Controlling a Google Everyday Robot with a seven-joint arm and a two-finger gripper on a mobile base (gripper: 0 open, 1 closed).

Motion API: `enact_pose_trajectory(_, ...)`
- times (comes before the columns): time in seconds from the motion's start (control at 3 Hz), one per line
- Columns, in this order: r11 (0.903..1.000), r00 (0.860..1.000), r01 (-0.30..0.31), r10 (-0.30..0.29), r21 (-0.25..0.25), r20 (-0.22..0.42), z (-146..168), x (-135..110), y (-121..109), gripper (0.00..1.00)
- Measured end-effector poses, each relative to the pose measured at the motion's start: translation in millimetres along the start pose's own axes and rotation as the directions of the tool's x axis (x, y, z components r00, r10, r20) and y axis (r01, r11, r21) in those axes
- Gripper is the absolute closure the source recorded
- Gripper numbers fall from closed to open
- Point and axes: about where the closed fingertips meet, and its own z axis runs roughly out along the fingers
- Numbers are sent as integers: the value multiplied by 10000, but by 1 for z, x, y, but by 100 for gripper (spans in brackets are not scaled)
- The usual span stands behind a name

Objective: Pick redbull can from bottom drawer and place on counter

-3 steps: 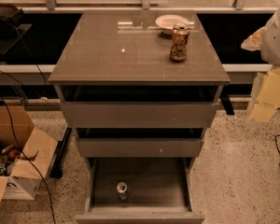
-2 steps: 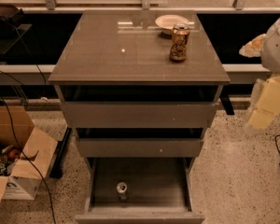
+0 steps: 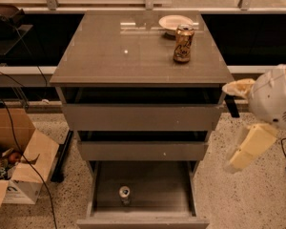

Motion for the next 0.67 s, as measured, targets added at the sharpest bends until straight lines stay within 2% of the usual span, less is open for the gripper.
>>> enact_pose_trajectory(0.33,9995,9954,-42,72,-316,958,40,7,7,0)
enact_pose_trajectory(0.67,9995,9954,-42,72,-316,958,40,7,7,0)
